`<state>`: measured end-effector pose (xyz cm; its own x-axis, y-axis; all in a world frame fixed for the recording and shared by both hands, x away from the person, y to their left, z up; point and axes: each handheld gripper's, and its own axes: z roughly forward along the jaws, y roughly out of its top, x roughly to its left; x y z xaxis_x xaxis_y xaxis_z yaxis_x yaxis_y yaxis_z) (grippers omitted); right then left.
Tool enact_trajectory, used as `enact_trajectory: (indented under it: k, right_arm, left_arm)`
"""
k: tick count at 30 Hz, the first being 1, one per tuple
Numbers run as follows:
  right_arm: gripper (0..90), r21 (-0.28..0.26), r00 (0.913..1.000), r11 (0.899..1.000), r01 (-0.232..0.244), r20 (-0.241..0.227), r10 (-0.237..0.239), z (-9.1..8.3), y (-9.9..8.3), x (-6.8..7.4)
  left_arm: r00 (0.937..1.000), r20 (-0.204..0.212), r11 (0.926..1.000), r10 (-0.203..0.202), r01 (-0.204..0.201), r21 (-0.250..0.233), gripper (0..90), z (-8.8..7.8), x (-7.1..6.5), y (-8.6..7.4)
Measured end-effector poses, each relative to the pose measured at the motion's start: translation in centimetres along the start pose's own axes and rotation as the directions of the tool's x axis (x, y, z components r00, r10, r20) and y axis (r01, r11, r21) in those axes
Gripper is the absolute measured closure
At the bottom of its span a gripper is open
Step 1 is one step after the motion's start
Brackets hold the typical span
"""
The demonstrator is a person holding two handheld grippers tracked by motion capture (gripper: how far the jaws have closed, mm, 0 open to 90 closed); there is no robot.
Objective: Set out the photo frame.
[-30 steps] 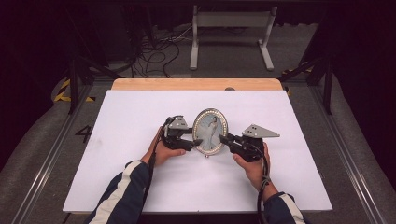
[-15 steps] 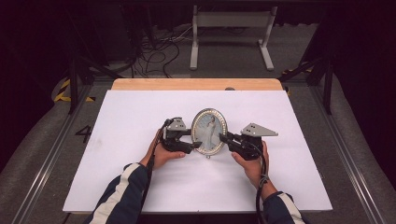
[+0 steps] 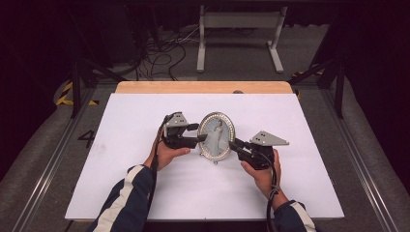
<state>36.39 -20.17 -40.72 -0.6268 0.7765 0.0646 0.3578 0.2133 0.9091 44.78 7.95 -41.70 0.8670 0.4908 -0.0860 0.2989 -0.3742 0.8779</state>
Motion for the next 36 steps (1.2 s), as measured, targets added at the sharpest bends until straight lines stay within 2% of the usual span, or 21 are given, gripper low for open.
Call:
enact_trajectory:
  k: [5, 12, 14, 19, 29, 34, 36]
  right_arm:
    - [76.7, -0.004, 0.9998, 1.000, -0.013, 0.012, 0.013, 0.0, -0.1, 0.2]
    - [76.6, -0.005, 0.9996, 1.000, -0.020, 0.020, 0.020, 0.1, 0.0, 0.2]
    - [76.6, -0.001, 0.9995, 1.000, -0.021, 0.022, 0.021, 0.2, 0.0, 0.2]
    - [77.4, 0.000, 0.9992, 0.999, -0.034, 0.020, 0.034, 0.6, 0.0, 0.1]
    - [77.3, -0.004, 0.9979, 0.998, -0.062, 0.018, 0.062, 0.9, 0.3, -0.3]
    - [76.2, -0.001, 0.9970, 0.997, -0.076, 0.019, 0.076, 1.0, 0.2, -0.6]
    - [75.9, 0.000, 0.9964, 0.997, -0.083, 0.018, 0.083, 1.1, 0.2, -0.8]
  left_arm:
    - [0.9999, -0.014, 0.9999, 0.010, -0.010, -0.001, 58.7, 0.0, 0.1, 0.0]
    - [0.9993, -0.033, 0.9998, 0.016, -0.016, 0.009, 65.5, -0.2, 0.1, -0.1]
    - [0.9998, -0.019, 0.9999, 0.011, -0.011, 0.006, 67.8, -0.2, 0.2, -0.2]
    - [0.9990, -0.034, 0.9992, 0.029, -0.028, 0.029, 70.2, -0.5, 0.2, -0.1]
    - [0.9985, -0.045, 0.9985, 0.031, -0.028, 0.048, 73.0, -1.2, -0.1, -0.3]
    - [0.9994, -0.033, 0.9994, 0.014, -0.013, 0.032, 73.0, -1.7, -0.5, -0.6]
    - [0.9993, -0.037, 0.9991, 0.012, -0.010, 0.041, 73.0, -2.0, -0.7, -0.7]
